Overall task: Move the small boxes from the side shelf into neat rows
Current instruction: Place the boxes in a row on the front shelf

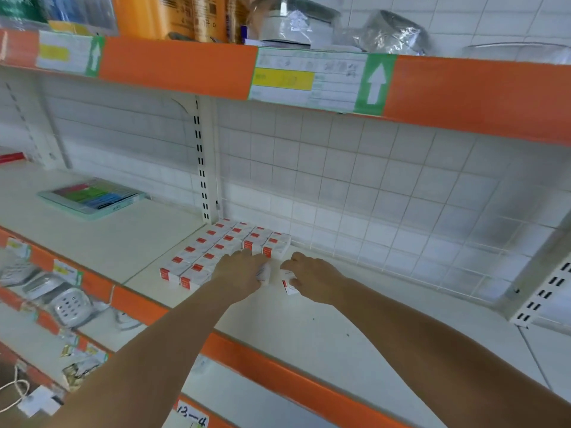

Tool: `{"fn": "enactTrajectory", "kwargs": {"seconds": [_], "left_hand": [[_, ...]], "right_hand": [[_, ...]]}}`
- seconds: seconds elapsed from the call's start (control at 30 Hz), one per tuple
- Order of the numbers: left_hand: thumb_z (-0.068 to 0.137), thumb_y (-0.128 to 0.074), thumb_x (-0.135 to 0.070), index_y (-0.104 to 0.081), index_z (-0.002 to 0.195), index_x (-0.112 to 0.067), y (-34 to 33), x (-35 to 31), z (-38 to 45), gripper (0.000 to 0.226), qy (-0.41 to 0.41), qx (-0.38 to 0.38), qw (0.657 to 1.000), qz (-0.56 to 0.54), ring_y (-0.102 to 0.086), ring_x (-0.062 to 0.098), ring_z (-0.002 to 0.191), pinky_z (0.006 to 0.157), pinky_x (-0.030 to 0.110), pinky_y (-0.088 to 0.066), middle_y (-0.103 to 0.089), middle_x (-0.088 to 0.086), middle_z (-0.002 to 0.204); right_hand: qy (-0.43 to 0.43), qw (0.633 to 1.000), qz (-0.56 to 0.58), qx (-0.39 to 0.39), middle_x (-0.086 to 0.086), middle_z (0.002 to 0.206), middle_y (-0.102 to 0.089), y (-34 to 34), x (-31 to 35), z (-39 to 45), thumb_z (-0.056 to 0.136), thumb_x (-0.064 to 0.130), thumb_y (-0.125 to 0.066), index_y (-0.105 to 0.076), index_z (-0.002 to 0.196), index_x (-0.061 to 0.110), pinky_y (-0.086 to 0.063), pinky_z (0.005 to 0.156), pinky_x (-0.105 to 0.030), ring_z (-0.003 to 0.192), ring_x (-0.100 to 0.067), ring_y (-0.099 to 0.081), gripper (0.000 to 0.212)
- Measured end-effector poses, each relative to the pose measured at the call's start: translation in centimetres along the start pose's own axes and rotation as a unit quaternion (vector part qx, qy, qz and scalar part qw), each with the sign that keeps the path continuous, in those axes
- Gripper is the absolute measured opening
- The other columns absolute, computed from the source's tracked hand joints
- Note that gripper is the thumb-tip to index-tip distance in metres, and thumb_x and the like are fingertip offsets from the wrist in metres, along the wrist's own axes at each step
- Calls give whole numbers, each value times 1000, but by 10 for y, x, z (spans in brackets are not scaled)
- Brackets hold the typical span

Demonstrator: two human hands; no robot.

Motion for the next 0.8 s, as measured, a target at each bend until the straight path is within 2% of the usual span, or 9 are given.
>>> {"fn": "enactTrajectory", "kwargs": {"seconds": [0.2, 0.3, 0.37, 0.4, 0.47, 0.5, 0.57, 0.67, 0.8], "left_hand": [[89, -54, -26, -50, 128, -25, -1, 34, 34, 39, -53, -12, 998, -16, -53, 20, 115, 90, 30, -42, -54, -1, 124], [86, -57, -24, -56, 119, -24, -3, 43, 46, 33, -90, -14, 995, -27, -56, 18, 107, 76, 22, -40, -58, -3, 114], [80, -66, -23, -64, 103, -23, 1, 45, 52, 24, -121, -50, 991, -28, -62, 13, 95, 62, 12, -34, -63, -6, 100], [78, -69, -23, -66, 99, -23, 1, 45, 54, 21, -135, -59, 989, -22, -63, 12, 92, 62, 11, -36, -65, -6, 97], [83, -61, -21, -63, 110, -20, -7, 42, 57, 27, -167, -35, 985, -8, -60, 17, 103, 80, 22, -46, -63, -3, 108], [86, -57, -20, -59, 117, -19, -13, 42, 59, 31, -174, -13, 985, 3, -57, 19, 108, 87, 26, -45, -60, -1, 114], [87, -55, -20, -54, 124, -20, -15, 45, 63, 37, -186, -17, 982, 3, -54, 20, 110, 88, 27, -42, -57, 0, 118], [85, -57, -24, -54, 125, -23, -19, 47, 66, 40, -204, -5, 979, 0, -51, 20, 110, 89, 29, -41, -56, -1, 118], [86, -57, -29, -53, 126, -26, -23, 48, 71, 39, -218, -2, 976, 5, -50, 19, 114, 95, 32, -42, -56, -4, 122]], "right_hand": [[-42, 999, 5, 31, -7, 138, -42, -5, 9, 41, 101, 18, -42, -38, 146, 21, -46, 94, -38, 114, -31, -55, 45], [-74, 996, 21, 46, -5, 140, -41, -10, 8, 62, 100, 18, -42, -35, 147, 26, -46, 96, -40, 116, -31, -54, 48], [-95, 993, 50, 51, -3, 142, -39, -11, 7, 68, 98, 16, -44, -39, 144, 28, -45, 99, -39, 121, -29, -50, 49], [-104, 991, 66, 51, -2, 142, -39, -11, 7, 69, 96, 16, -47, -43, 141, 26, -44, 99, -38, 123, -28, -48, 46], [-125, 987, 95, 36, -2, 138, -40, -11, 6, 70, 91, 20, -58, -51, 130, 21, -45, 96, -37, 121, -27, -48, 40], [-141, 984, 105, 23, -2, 137, -40, -11, 5, 69, 89, 22, -62, -53, 128, 20, -47, 94, -36, 118, -26, -50, 40], [-167, 979, 120, -6, -2, 137, -38, -11, 5, 68, 88, 22, -65, -54, 130, 21, -49, 90, -34, 112, -26, -54, 44], [-190, 974, 119, -30, -3, 139, -34, -13, 10, 69, 90, 14, -63, -44, 142, 30, -51, 90, -33, 112, -28, -56, 58], [-225, 965, 121, -51, -3, 138, -42, -8, 14, 74, 85, 5, -62, -29, 147, 25, -48, 84, -35, 116, -29, -54, 73]]}}
Point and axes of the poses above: each hand's wrist, its own z-axis towards the middle knuckle, its own y-axis out of the back of the hand, x = y × z, the point moved 10 cm from there along z, towards the middle knuckle
